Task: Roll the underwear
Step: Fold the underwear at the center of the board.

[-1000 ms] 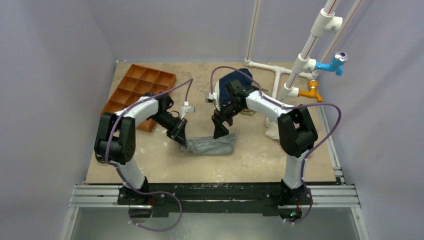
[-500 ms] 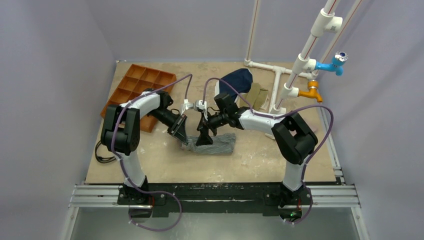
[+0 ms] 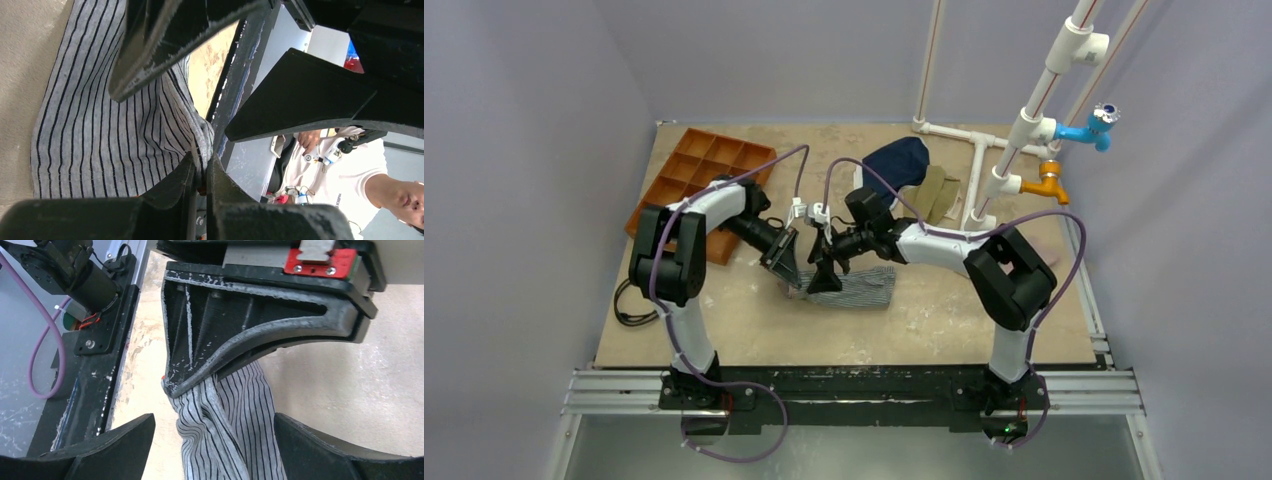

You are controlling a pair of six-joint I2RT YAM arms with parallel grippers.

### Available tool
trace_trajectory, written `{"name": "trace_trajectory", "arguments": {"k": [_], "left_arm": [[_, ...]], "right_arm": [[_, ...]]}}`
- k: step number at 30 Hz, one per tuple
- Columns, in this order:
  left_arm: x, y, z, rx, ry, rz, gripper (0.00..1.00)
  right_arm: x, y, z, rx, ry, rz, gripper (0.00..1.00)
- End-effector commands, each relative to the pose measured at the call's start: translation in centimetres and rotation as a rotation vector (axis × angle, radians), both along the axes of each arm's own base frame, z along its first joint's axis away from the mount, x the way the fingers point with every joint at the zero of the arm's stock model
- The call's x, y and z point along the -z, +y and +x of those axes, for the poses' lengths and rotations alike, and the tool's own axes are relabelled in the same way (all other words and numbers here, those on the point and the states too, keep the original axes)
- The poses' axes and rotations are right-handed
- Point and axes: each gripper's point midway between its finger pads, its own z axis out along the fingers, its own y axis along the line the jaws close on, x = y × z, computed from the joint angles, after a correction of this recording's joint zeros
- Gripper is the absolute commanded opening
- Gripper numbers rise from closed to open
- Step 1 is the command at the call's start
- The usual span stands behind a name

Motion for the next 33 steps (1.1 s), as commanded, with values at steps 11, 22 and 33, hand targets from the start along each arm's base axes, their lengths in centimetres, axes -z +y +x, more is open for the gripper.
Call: {"name": "trace_trajectory", "arguments": {"k": [11, 22, 33], "left_arm": [[-0.2, -0.1, 0.6, -0.007, -0.032, -0.024, 0.00], [1.1, 0.4, 0.9, -0.020, -0.039, 0.038, 0.00], [0.7, 0.3, 0.7, -0.016, -0.044, 0.018, 0.00]], "right_arm": [[0.1, 1.3, -1.7, -0.090, 0.004, 0.001, 0.64], [-0.1, 1.0, -1.9, -0.096, 0.008, -0.015, 0.32], [0.1, 0.9, -2.0, -0.101, 0.019, -0.032, 0.04]]}}
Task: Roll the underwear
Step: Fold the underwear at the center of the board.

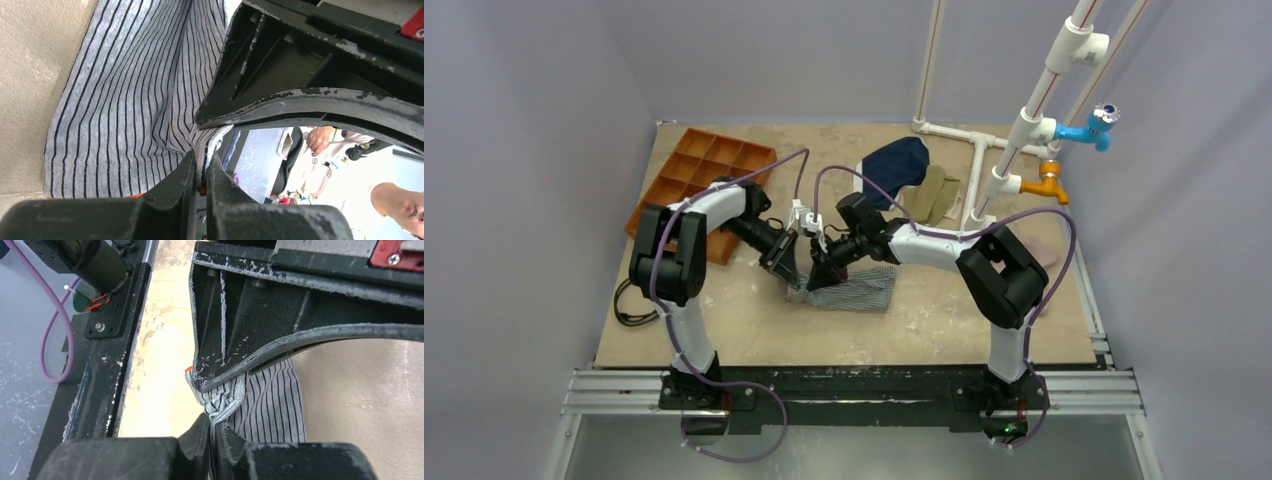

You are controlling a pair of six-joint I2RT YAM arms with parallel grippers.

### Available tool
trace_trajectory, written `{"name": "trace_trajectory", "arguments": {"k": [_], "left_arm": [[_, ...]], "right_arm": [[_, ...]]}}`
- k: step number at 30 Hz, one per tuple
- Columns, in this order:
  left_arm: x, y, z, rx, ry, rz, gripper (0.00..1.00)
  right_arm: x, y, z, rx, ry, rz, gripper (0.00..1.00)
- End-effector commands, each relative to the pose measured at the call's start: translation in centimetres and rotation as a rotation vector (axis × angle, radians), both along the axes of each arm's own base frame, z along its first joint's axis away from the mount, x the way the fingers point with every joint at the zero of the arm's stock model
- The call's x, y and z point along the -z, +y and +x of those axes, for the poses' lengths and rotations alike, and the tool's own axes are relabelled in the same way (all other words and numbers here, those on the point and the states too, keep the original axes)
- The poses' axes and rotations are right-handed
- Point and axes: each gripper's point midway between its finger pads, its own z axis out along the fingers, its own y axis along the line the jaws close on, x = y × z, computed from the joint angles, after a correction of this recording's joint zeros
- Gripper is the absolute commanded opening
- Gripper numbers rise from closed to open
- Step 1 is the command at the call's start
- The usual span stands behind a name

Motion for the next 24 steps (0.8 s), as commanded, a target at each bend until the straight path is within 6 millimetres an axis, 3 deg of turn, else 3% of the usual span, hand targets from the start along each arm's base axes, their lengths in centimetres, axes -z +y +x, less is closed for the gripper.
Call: {"name": "trace_trajectory", "arguments": {"k": [1, 4, 10, 12, 24], "left_arm": [[-0.6, -0.1, 0.3, -0.003, -0.040, -0.038, 0.00], [-0.5, 0.0, 0.1, 0.004, -0.056, -0.036, 0.06], [-0.2, 0.6, -0.2, 0.020, -0.116, -0.004, 0.39], [-0.1, 0.8, -0.1, 0.022, -0.130, 0.006, 0.46], [1.0, 1.0, 0.6, -0.010, -0.121, 0.058, 0.61]], "right_arm": [[-1.7, 0.7, 0.2, -0.031, -0.019, 0.037, 0.00], [-1.6, 0.7, 0.2, -0.028, -0.015, 0.033, 0.00], [-1.2, 0.4, 0.0, -0.015, -0.007, 0.018, 0.00], [-1.0, 0.2, 0.0, -0.012, -0.005, 0.010, 0.00], [-1.1, 0.0, -0.3, -0.020, -0.003, 0.003, 0.00]]}}
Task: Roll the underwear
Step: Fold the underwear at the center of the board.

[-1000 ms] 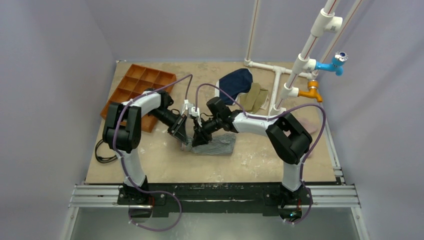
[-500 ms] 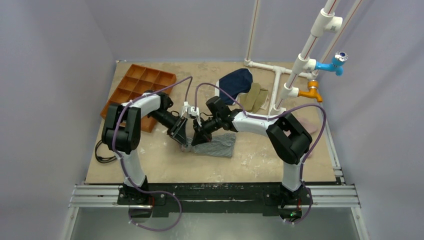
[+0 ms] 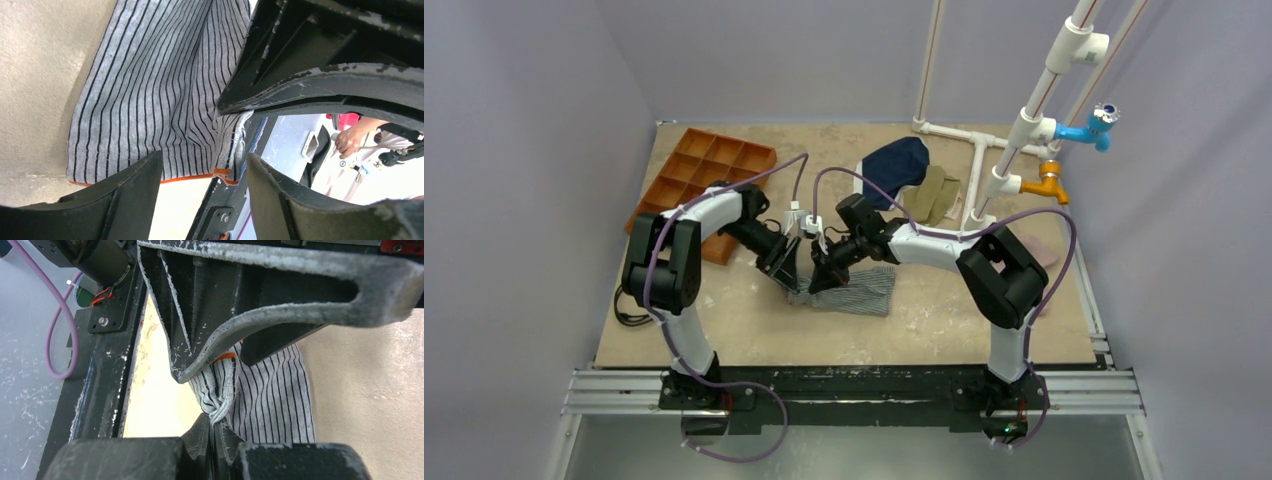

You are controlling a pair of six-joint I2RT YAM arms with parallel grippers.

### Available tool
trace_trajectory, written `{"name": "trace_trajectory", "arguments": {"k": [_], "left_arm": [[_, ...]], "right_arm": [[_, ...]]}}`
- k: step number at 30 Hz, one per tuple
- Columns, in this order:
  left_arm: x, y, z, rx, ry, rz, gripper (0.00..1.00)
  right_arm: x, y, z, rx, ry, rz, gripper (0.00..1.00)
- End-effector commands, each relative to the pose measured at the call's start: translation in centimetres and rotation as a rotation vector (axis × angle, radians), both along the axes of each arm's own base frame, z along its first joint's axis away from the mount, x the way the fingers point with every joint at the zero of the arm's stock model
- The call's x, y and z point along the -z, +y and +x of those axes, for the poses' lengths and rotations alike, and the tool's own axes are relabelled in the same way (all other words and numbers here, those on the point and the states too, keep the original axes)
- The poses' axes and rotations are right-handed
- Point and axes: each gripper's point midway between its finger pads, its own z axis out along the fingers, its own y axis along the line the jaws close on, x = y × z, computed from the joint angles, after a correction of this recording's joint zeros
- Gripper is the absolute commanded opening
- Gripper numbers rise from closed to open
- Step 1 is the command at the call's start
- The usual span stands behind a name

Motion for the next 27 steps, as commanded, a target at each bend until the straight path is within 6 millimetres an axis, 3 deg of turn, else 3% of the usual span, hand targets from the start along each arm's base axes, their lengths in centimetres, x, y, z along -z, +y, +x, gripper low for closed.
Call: {"name": "trace_trajectory", "arguments": {"k": [1, 17, 27], "left_arm": [[0.2, 0.0, 0.9, -0.039, -0.012, 0.013, 0.62], [2.0, -0.2, 0.7, -0.043, 0.197, 0.035, 0.68], [2.1, -0.4, 0.7, -0.038, 0.201, 0.011, 0.71]], "right_arm": [[-1.5, 0.5, 0.1, -0.020, -0.029, 0.036, 0.00], [-2.1, 1.2, 2.4, 0.094, -0.049, 0.008, 0.00], [0.0, 1.8, 4.2, 0.145, -0.019, -0.086, 0.00]]}}
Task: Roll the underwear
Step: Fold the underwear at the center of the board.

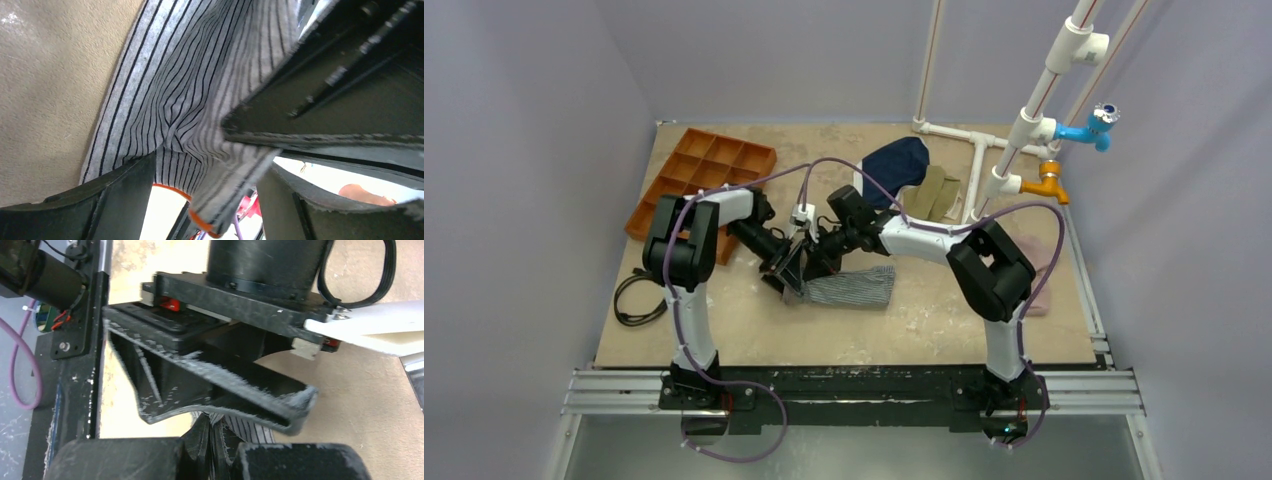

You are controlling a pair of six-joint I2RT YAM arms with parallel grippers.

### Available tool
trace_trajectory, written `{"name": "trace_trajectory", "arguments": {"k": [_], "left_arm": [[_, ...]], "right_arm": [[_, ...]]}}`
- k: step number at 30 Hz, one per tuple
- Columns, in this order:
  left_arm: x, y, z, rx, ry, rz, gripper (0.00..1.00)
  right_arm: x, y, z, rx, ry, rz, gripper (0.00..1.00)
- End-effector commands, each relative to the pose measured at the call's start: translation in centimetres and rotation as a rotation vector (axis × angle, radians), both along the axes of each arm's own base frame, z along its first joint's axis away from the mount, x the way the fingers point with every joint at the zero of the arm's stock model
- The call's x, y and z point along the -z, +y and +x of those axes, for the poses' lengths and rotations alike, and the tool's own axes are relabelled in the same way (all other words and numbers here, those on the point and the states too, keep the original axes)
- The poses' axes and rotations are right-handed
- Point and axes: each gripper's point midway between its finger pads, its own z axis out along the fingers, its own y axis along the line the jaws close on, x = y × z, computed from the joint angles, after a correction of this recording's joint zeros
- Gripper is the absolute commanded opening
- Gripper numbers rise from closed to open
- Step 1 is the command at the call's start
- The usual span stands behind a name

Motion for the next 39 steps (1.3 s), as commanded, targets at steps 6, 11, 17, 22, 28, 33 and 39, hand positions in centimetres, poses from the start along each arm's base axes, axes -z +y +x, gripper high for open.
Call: {"name": "trace_trajectory", "arguments": {"k": [6, 11, 17, 22, 28, 33, 39], "left_arm": [[-1.4, -0.3, 1.2, 0.002, -0.117, -0.060, 0.72], [-1.2, -0.1, 2.0, -0.017, -0.169, -0.023, 0.67], [-0.8, 0.0, 2.6, -0.053, -0.181, 0.019, 0.61], [-0.9, -0.3, 2.8, -0.065, -0.161, 0.005, 0.57], [-0.6, -0.4, 2.2, -0.052, -0.111, -0.013, 0.56], [-0.7, -0.4, 1.7, -0.043, -0.092, -0.027, 0.57], [-0.5, -0.2, 1.4, -0.035, -0.089, -0.014, 0.45]], "right_arm": [[1.1, 0.7, 1.0, -0.022, 0.011, -0.056, 0.00], [0.9, 0.8, 0.8, -0.053, 0.008, -0.049, 0.00], [0.0, 1.2, 0.5, -0.078, 0.014, -0.013, 0.00], [-0.8, 1.5, 0.4, -0.084, 0.016, 0.009, 0.00], [-1.2, 1.8, 1.0, -0.067, 0.005, 0.010, 0.00], [-1.3, 2.0, 1.7, -0.044, 0.000, 0.004, 0.00], [-1.5, 2.0, 2.1, -0.038, -0.001, 0.004, 0.00]]}}
